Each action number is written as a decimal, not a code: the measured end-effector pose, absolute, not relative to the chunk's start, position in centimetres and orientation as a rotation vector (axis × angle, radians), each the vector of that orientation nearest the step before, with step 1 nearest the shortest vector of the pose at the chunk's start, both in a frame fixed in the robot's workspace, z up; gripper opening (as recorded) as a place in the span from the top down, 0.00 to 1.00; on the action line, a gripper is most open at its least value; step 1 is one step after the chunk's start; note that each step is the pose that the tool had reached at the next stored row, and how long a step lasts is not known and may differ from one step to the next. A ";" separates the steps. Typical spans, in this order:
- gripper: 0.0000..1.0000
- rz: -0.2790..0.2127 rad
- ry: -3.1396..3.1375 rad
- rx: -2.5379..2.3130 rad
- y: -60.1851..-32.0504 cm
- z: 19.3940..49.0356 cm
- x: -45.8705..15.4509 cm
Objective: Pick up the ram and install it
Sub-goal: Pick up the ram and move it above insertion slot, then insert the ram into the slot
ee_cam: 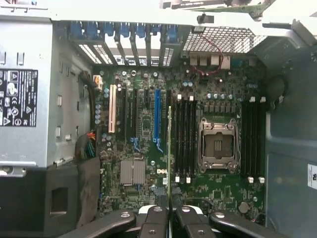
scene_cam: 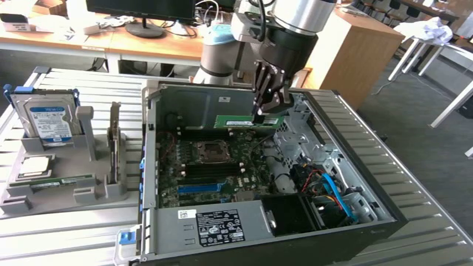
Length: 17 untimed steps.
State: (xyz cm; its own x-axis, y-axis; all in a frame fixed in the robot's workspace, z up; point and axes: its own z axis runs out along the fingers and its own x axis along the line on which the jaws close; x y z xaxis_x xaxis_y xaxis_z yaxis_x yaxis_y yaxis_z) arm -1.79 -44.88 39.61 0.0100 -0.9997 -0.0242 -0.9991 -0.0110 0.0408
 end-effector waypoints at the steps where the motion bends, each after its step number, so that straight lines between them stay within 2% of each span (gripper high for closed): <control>1: 0.87 -0.072 -2.201 2.224 -44.9 39.6 -1.6; 17: 0.87 -0.072 -2.201 2.224 -44.8 39.6 0.8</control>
